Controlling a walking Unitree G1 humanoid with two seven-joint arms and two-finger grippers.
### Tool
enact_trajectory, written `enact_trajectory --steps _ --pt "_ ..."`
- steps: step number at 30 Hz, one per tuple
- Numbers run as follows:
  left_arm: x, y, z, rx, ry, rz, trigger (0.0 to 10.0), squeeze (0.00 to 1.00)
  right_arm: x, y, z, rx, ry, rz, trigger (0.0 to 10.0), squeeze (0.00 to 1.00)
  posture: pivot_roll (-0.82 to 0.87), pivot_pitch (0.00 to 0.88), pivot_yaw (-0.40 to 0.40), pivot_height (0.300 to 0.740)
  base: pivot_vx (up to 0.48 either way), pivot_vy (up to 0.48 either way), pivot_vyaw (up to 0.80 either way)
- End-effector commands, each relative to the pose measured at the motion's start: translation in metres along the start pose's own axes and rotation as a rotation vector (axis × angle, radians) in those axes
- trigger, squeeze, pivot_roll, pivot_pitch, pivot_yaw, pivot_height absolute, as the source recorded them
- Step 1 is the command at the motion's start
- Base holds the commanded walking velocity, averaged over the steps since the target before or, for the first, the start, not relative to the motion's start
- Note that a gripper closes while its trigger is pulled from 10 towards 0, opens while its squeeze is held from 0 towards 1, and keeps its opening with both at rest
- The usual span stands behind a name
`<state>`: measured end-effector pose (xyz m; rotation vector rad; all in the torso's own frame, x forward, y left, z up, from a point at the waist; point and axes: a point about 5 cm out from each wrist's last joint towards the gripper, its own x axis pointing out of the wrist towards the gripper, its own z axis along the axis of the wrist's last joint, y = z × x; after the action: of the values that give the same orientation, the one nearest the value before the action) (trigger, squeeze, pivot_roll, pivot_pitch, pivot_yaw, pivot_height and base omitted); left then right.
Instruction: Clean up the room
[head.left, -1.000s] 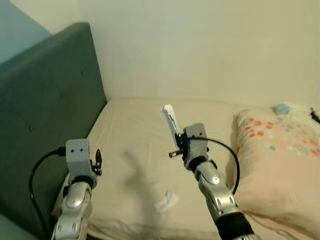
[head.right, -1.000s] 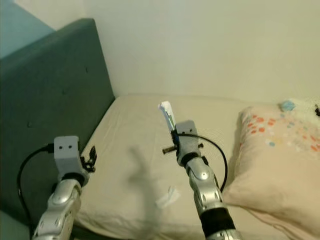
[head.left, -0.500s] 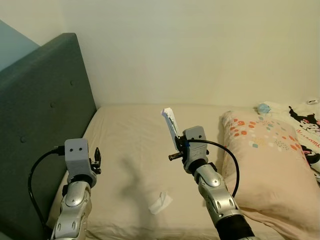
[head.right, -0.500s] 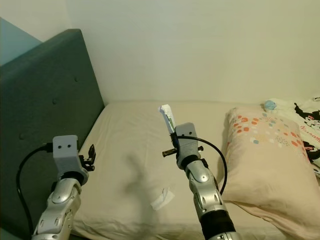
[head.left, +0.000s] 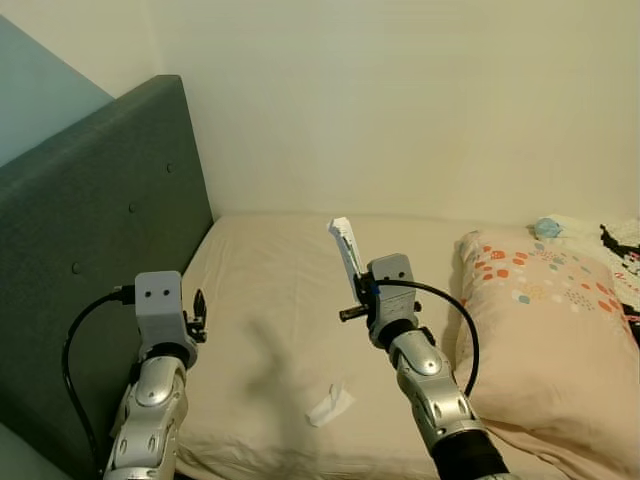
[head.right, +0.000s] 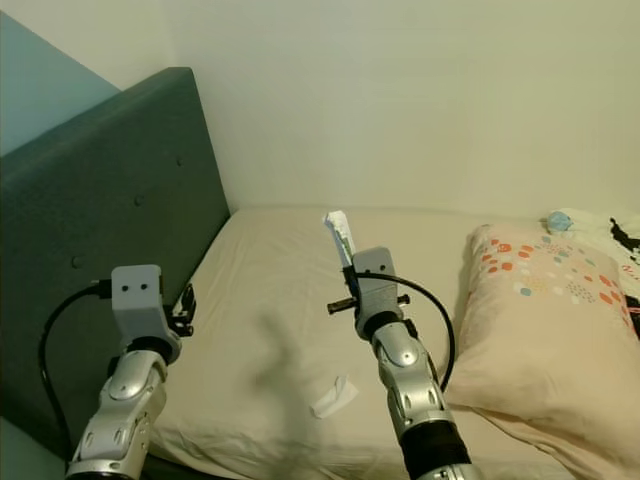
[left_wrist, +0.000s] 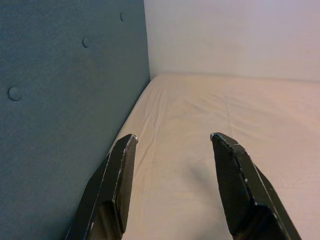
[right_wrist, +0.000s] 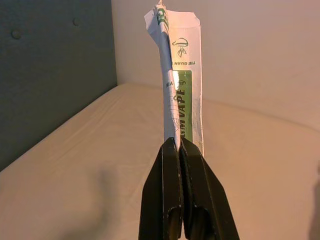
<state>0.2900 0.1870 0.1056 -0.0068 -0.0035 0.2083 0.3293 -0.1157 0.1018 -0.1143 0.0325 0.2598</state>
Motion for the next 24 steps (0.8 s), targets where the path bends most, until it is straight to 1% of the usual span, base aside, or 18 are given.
enact_trajectory --steps 1,4,8,10,11,16,18,24 --pt "0.0 0.002 -0.002 0.027 0.008 0.008 10.0 0.0 0.001 0.001 -0.001 0.014 -0.001 -0.006 10.0 0.0 -0.04 0.012 -0.038 0.731 0.0 0.0 0.0" --pt "-0.004 0.006 -0.004 0.037 0.011 0.011 10.0 0.0 0.003 0.0 -0.002 0.024 0.006 -0.016 10.0 0.0 -0.03 0.012 -0.037 0.731 0.0 0.0 0.0" --pt "-0.003 0.006 -0.005 0.034 0.027 0.0 10.0 0.0 0.004 -0.002 -0.001 0.034 0.002 -0.033 10.0 0.0 -0.03 0.009 -0.024 0.731 0.0 0.0 0.0" --pt "-0.001 0.005 -0.007 0.06 0.035 -0.011 10.0 0.0 0.004 -0.004 -0.001 0.035 0.001 -0.044 10.0 0.0 -0.04 0.005 -0.02 0.731 0.0 0.0 0.0" --pt "-0.001 0.005 -0.007 0.06 0.035 -0.011 10.0 0.0 0.004 -0.004 -0.001 0.035 0.001 -0.044 10.0 0.0 -0.04 0.005 -0.02 0.731 0.0 0.0 0.0" --pt "0.001 0.008 -0.005 0.057 0.023 0.016 10.0 0.0 0.002 -0.005 -0.005 0.035 0.013 -0.051 10.0 0.0 -0.02 0.0 -0.048 0.731 0.0 0.0 0.0" --pt "-0.002 0.01 -0.006 0.05 0.024 0.029 10.0 0.0 0.003 -0.005 -0.006 0.03 0.019 -0.046 10.0 0.0 -0.02 0.0 -0.06 0.731 0.0 0.0 0.0" --pt "-0.006 0.013 -0.007 0.047 0.024 0.043 10.0 0.0 0.008 -0.004 -0.004 0.028 0.018 -0.048 10.0 0.0 -0.02 0.0 -0.06 0.731 0.0 0.0 0.0"
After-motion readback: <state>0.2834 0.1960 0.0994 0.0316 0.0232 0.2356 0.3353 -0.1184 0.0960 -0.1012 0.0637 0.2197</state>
